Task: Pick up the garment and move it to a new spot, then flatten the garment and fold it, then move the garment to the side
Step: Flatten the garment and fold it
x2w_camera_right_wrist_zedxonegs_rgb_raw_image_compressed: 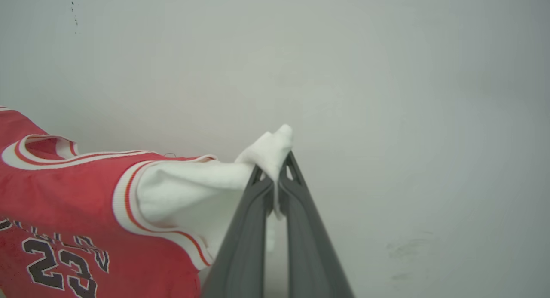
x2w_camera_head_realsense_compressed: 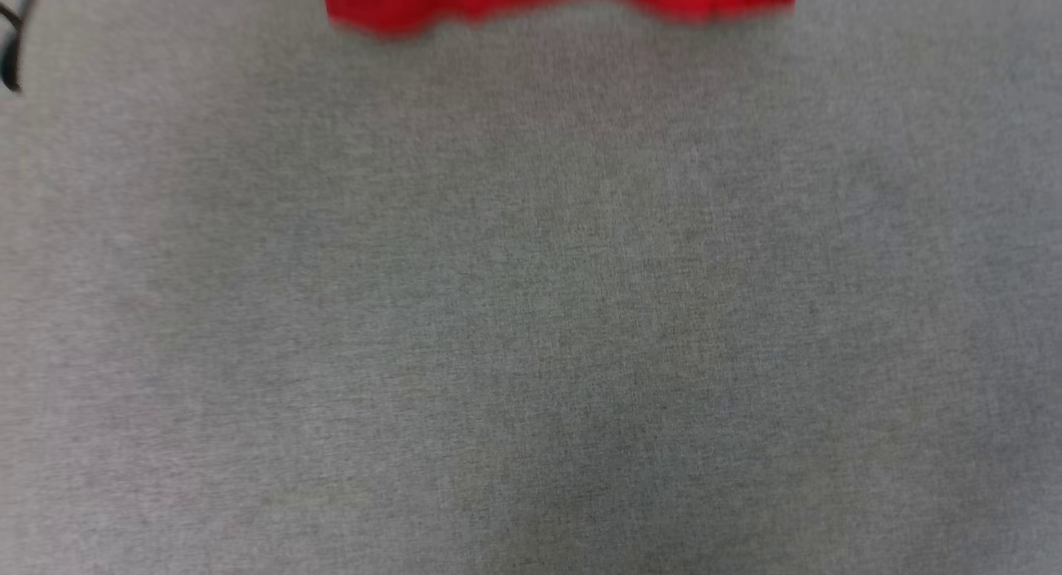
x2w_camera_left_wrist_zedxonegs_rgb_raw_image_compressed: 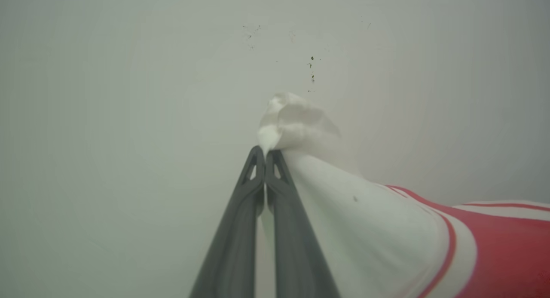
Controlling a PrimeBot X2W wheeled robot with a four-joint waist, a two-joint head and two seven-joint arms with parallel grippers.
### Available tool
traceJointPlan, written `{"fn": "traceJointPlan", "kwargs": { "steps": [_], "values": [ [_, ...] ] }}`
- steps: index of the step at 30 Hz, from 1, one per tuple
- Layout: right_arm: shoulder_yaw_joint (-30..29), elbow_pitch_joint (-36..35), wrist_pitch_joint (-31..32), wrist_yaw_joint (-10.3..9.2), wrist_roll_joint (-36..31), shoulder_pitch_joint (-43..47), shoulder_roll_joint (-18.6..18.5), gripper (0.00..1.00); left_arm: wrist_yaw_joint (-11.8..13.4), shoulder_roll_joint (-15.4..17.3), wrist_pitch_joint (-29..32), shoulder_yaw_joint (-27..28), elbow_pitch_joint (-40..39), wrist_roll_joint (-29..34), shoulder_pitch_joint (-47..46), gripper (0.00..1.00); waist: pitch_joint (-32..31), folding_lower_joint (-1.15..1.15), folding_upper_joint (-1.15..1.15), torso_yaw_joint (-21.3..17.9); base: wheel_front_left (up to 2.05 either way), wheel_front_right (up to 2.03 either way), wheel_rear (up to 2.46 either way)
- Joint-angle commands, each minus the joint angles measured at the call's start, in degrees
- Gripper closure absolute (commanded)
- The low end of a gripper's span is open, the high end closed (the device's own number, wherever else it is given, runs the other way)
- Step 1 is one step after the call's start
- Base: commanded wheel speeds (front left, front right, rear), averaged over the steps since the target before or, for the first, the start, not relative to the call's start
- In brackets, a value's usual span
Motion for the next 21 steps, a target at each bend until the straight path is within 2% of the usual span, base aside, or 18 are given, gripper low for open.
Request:
{"fn": "traceJointPlan", "kwargs": {
  "steps": [1,9,21],
  "values": [
    [0.35,0.6,-1.9,-0.04,-0.06,-1.96,0.16,1.0,-0.22,0.45,-0.71,0.4,0.07,0.47,-1.76,1.0,3.15,-0.01,0.0,-0.96,0.0,0.0,0.0],
    [4.52,3.78,-8.98,-0.05,1.39,-7.14,0.99,1.0,-1.0,0.38,-2.24,1.94,-0.3,0.87,-5.22,1.0,8.41,-0.01,0.0,-1.14,0.0,0.0,0.0],
    [13.63,9.13,-11.73,-0.05,7.31,-6.65,1.3,1.0,-2.65,-3.21,-2.65,2.85,1.97,1.19,-0.11,1.0,12.22,-0.01,0.0,0.3,0.0,0.0,0.0]
  ]
}}
